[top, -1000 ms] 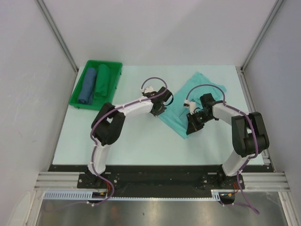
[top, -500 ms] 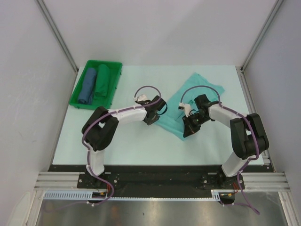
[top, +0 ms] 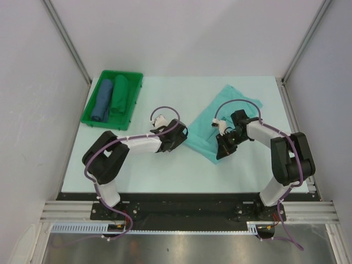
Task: Roll the t-shirts
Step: Roll the T-shirt to the center of the board.
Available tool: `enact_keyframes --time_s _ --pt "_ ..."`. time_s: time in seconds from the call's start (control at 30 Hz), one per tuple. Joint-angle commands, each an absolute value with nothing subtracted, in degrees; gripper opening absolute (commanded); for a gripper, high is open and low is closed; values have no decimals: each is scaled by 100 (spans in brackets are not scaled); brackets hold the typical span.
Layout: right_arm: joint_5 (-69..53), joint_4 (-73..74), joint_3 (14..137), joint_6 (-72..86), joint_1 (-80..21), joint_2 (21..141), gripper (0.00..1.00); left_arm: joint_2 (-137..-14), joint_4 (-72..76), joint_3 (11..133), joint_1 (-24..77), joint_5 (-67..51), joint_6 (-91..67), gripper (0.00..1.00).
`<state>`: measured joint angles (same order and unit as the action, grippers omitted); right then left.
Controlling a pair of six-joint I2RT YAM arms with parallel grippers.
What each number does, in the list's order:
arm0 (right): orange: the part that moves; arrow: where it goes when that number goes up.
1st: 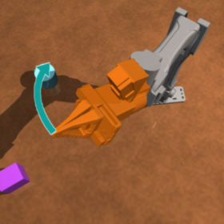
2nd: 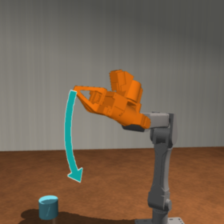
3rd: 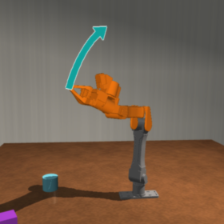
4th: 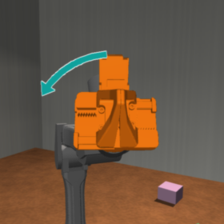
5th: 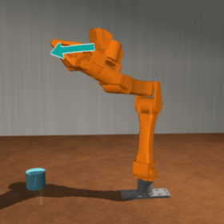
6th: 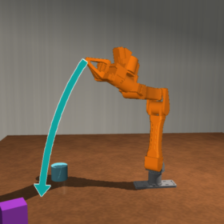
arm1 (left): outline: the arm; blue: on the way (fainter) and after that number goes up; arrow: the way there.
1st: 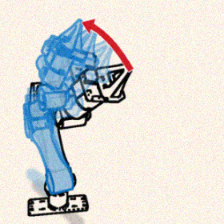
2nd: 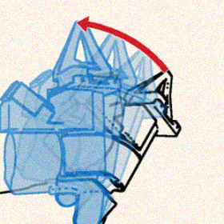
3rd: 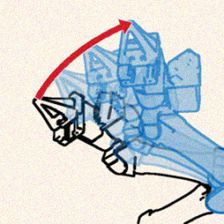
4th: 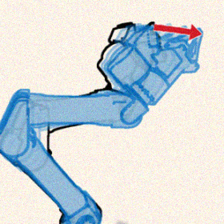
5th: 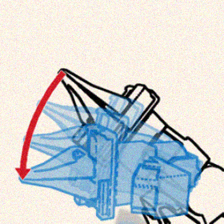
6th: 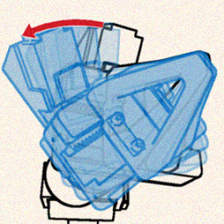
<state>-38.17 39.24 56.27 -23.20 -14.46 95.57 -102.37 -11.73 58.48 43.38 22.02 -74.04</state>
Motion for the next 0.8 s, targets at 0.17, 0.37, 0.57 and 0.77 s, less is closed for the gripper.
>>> enact_keyframes --time_s 0.17,0.37,0.57,0.77 --pt "-4052 4069 5792 -2434 -1239 9606 0 -10572 -912 6256 4386 2197 -7690 59" --pt "-4140 4139 5792 -2513 -1108 9650 0 -10933 -1615 6968 4386 2232 -7585 41" --pt "-4184 4280 5783 -2672 -993 9685 0 -11276 -2677 7926 4386 2268 -7225 15" --pt "-4043 3666 5398 -2593 -923 9300 21 -11698 -3594 8806 4333 2004 -6786 0"
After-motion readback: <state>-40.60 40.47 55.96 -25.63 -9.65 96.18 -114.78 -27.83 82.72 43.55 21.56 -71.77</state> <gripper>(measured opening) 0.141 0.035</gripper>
